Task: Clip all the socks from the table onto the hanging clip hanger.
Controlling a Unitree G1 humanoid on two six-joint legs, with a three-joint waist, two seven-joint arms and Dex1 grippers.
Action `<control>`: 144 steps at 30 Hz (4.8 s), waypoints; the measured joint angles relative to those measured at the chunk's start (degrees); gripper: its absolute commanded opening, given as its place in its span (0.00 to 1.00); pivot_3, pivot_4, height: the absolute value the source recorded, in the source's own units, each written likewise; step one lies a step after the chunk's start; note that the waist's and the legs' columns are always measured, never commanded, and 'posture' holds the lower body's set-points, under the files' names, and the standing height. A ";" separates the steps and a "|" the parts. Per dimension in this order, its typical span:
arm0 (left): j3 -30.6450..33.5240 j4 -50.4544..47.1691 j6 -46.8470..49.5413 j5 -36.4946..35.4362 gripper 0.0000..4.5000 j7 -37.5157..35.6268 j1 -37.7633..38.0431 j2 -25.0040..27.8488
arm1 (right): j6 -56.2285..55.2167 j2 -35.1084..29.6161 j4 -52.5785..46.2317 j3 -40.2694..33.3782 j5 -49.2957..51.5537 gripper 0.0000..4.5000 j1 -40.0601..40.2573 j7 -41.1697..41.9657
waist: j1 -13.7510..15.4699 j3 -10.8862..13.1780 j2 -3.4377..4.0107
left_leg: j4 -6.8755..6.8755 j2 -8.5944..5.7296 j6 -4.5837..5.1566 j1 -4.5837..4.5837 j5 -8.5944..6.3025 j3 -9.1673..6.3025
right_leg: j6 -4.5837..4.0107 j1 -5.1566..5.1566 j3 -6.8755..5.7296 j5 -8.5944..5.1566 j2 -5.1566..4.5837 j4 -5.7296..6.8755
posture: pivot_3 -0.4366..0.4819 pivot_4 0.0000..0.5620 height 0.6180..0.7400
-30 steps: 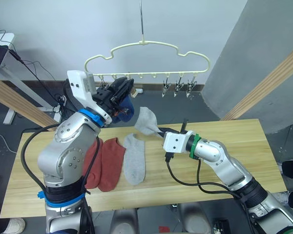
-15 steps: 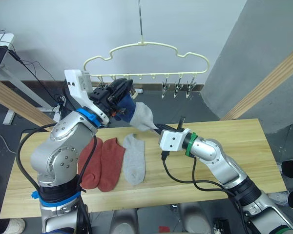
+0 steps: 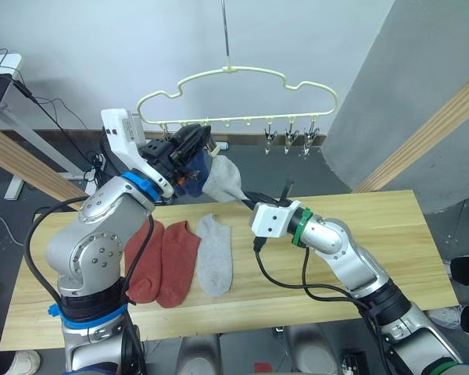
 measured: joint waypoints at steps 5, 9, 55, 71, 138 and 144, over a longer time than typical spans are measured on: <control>-0.02 0.01 0.00 -0.01 0.15 -0.01 0.00 0.01 | -0.62 0.78 0.51 -0.21 -0.05 0.00 -0.55 -0.06 | -0.11 0.00 0.00 | 0.00 0.00 0.00 0.00 0.00 0.00 | 0.00 0.00 0.00 0.00 0.00 0.00 | 0.33 0.60 1.00; -0.03 0.09 -0.01 0.00 0.15 -0.06 0.00 0.29 | -0.90 1.33 0.56 -0.47 -0.06 0.00 -0.58 -0.22 | -0.13 0.00 0.00 | 0.00 0.00 0.00 0.00 0.00 0.00 | 0.00 0.00 0.00 0.00 0.00 0.00 | 0.33 0.60 1.00; -0.50 0.93 -0.97 0.01 0.15 0.66 -0.07 0.67 | 2.34 6.63 -1.40 -2.25 1.52 0.00 1.99 0.45 | -0.52 0.00 0.00 | 0.01 0.00 0.01 0.00 0.00 -0.01 | -0.01 0.00 -0.01 0.01 -0.02 0.04 | 0.34 0.59 1.00; -2.41 0.69 -4.58 3.40 0.15 -0.67 1.38 1.87 | 7.41 0.02 -5.90 -3.24 5.18 0.00 7.56 7.19 | -0.53 0.00 0.00 | 0.00 -0.03 0.01 -0.01 -0.01 -0.01 | -0.01 0.00 -0.01 0.01 -0.05 0.02 | 0.35 0.59 1.00; -17.72 2.72 -25.04 39.17 0.50 10.21 8.37 -13.51 | 32.26 -14.37 -29.56 -20.12 42.82 0.72 10.47 20.62 | -1.04 0.00 0.00 | 0.00 -0.05 0.05 0.01 -0.02 0.01 | 0.02 0.06 0.05 -0.01 0.04 0.00 | 0.31 0.61 1.00; -18.88 2.96 -25.98 41.77 0.37 11.20 8.38 -14.54 | 32.26 -15.01 -29.56 -20.14 43.09 0.72 10.51 20.23 | -1.11 0.00 0.00 | 0.00 -0.06 0.05 0.00 -0.02 0.00 | 0.04 0.06 0.04 -0.02 0.03 -0.01 | 0.31 0.61 1.00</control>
